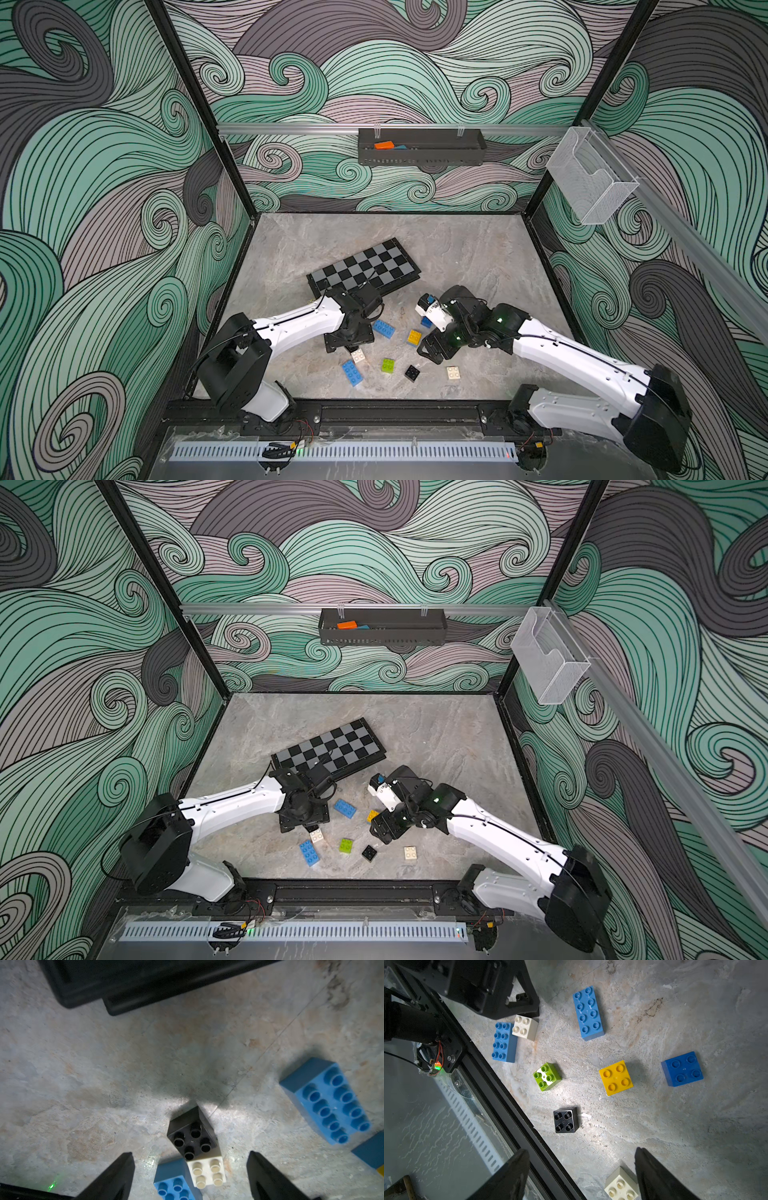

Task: Assemble a giraffe with lego
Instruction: Pick up the lego brick from the center of the board.

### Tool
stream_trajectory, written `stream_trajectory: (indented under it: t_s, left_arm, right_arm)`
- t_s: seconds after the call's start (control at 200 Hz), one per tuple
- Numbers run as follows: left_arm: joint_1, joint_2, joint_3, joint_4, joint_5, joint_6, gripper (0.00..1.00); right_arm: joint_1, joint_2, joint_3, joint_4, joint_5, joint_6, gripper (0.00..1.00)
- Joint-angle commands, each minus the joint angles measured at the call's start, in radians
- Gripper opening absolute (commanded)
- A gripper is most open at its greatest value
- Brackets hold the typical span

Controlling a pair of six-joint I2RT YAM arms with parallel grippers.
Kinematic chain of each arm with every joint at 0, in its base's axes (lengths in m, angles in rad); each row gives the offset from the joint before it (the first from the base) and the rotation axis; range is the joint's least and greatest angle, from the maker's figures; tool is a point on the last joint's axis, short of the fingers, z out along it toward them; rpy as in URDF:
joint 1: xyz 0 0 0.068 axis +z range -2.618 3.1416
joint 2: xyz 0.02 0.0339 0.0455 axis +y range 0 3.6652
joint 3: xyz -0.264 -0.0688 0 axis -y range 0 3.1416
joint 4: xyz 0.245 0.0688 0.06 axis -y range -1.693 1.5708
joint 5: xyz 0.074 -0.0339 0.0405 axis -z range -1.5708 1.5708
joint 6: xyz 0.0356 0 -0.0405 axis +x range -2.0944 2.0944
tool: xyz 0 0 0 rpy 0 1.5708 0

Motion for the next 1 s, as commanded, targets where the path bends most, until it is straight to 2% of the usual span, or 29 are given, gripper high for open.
stream_trajectory:
  t_s: [0.0, 0.375, 0.625, 0.745, 0.996]
  left_arm:
    - [-0.007, 0.01, -0.036, 0.047, 0.03, -0.066, 0.88]
    - [-0.005, 0.065, -0.058, 0.131, 0.042, -0.108, 0.8]
    - [-0.004, 0.081, -0.067, 0.164, 0.042, -0.118, 0.64]
    - [-0.005, 0.085, -0.068, 0.166, 0.039, -0.115, 0.5]
    - [-0.006, 0.105, -0.043, 0.148, 0.025, -0.085, 0.47]
  right_arm:
    - [-0.016, -0.033, 0.003, 0.013, 0.002, -0.008, 0.83]
    - [-0.043, -0.076, -0.021, 0.008, -0.002, 0.008, 0.83]
    - [-0.048, -0.103, -0.031, -0.005, 0.011, 0.012, 0.82]
    - [-0.05, -0.107, -0.033, -0.009, 0.011, 0.015, 0.82]
    - [-0.051, -0.103, -0.038, -0.008, 0.008, 0.02, 0.82]
